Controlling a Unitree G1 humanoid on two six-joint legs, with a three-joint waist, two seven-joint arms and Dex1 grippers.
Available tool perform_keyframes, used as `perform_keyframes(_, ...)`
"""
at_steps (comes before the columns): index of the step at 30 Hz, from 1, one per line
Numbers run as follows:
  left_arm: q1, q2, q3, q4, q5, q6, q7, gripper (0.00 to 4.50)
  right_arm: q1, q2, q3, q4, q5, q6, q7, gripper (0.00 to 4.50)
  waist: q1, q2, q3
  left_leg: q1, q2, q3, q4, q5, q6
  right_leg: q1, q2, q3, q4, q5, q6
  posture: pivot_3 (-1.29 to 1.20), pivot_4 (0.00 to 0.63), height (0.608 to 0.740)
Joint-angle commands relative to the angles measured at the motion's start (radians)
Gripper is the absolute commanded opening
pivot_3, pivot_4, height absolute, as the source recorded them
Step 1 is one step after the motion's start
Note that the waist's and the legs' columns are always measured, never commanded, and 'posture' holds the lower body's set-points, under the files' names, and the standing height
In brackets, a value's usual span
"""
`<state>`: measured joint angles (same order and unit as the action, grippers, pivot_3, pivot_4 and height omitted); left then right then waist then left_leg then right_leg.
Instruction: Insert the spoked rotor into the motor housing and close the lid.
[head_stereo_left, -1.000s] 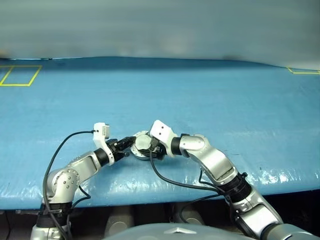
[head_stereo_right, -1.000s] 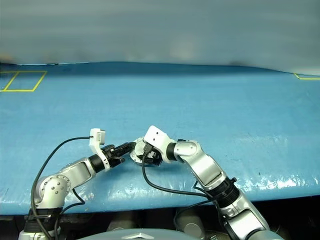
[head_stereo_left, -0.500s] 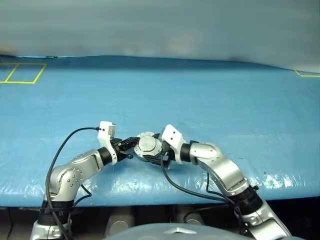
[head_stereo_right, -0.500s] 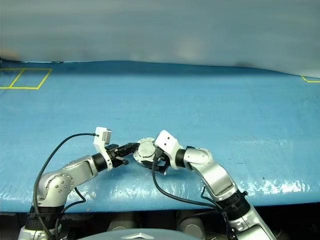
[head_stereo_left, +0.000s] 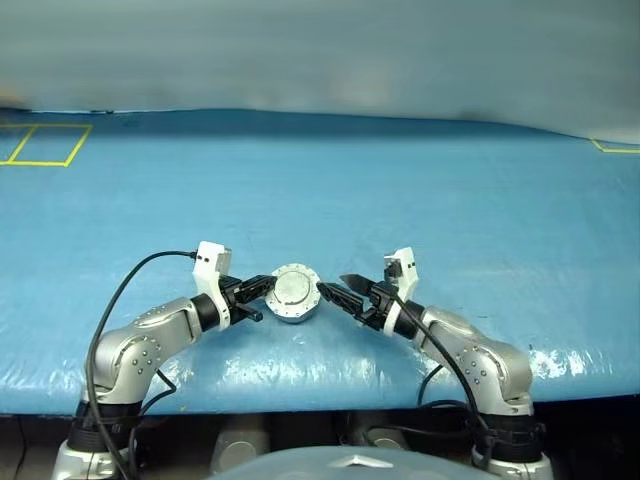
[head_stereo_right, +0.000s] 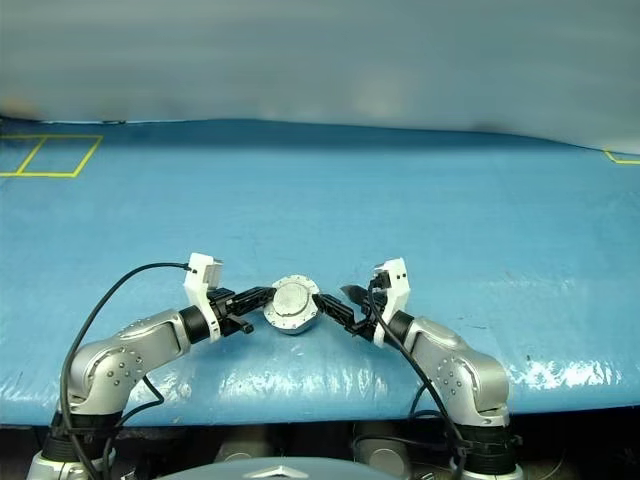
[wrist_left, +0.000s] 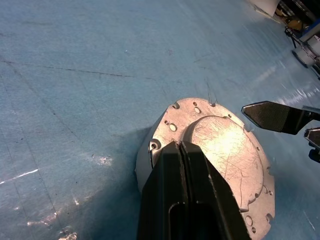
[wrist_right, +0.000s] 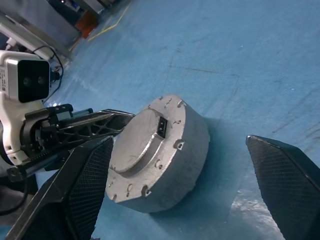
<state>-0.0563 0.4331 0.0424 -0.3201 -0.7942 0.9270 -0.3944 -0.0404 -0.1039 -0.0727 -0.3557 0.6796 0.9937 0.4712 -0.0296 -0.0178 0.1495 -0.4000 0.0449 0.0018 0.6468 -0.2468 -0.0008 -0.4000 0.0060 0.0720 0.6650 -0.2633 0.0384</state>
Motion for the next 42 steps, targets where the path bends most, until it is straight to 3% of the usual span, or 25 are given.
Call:
perform_keyframes(1, 0.02, -0.007, -0.036, 0.003, 0.024, 0.022, -0.003, 0.0, -0.018, 0.072, -0.027, 0.016, 0.085, 0.086, -0.086, 4.48, 0.0, 0.0, 0.0, 0.0, 0.0, 0.0, 0.0, 0.0, 0.0, 0.0, 0.0, 0.0, -0.001, 0.0, 0.0, 0.0, 0.15, 0.74)
perform_keyframes(10, 0.034, -0.021, -0.032, -0.006, 0.046, 0.013, -0.008, 0.0, -0.017, 0.205, -0.076, 0.072, 0.248, 0.246, -0.191, 4.48, -0.002, 0.001, 0.0, -0.001, -0.001, 0.0, 0.0, -0.001, 0.002, 0.0, -0.003, 0.0, -0.003, 0.001, 0.001, 0.0, 0.15, 0.74)
perform_keyframes(13, 0.035, -0.024, -0.031, -0.007, 0.048, 0.012, -0.01, 0.0, -0.01, 0.239, -0.119, 0.1, 0.328, 0.281, -0.218, 3.86, -0.007, 0.001, 0.0, -0.001, -0.001, 0.0, 0.0, -0.001, 0.003, 0.0, -0.003, -0.001, -0.003, 0.001, 0.001, 0.0, 0.15, 0.74)
perform_keyframes(21, 0.039, -0.028, -0.028, 0.0, 0.062, 0.009, -0.018, 0.0, 0.001, 0.238, -0.133, 0.127, 0.437, 0.315, -0.287, 1.25, -0.01, 0.002, 0.001, -0.001, 0.0, 0.0, -0.001, -0.002, 0.003, 0.0, -0.002, -0.001, -0.003, 0.002, 0.003, 0.0, 0.15, 0.74)
perform_keyframes(29, 0.042, -0.039, -0.012, -0.009, 0.068, -0.026, -0.028, 0.0, -0.001, 0.217, -0.114, 0.128, 0.474, 0.323, -0.311, 1.19, -0.011, 0.002, 0.001, -0.001, 0.0, 0.0, -0.001, -0.002, 0.003, 0.0, -0.002, -0.001, -0.003, 0.001, 0.004, 0.0, 0.15, 0.74)
perform_keyframes(32, 0.049, -0.066, 0.049, -0.025, 0.046, -0.053, -0.008, 0.57, -0.001, 0.215, -0.116, 0.124, 0.489, 0.324, -0.318, 1.19, -0.013, 0.002, 0.001, -0.002, 0.0, 0.001, -0.001, -0.002, 0.003, -0.001, -0.002, -0.001, -0.003, 0.001, 0.004, 0.0, 0.15, 0.74)
perform_keyframes(37, 0.077, -0.142, 0.226, -0.086, -0.07, -0.08, 0.073, 2.22, -0.004, 0.22, -0.138, 0.125, 0.53, 0.298, -0.343, 1.19, -0.021, 0.002, 0.001, -0.015, 0.0, 0.0, 0.001, -0.002, 0.003, -0.014, 0.001, -0.001, -0.001, 0.007, 0.005, 0.0, 0.15, 0.74)
perform_keyframes(42, 0.155, -0.226, 0.361, -0.129, -0.235, -0.086, 0.159, 3.93, -0.038, 0.257, -0.168, 0.146, 0.611, 0.243, -0.407, 1.19, -0.021, 0.002, 0.001, -0.017, 0.001, -0.001, 0.001, -0.002, 0.003, -0.015, -0.001, -0.002, -0.003, 0.007, 0.004, 0.0, 0.15, 0.74)
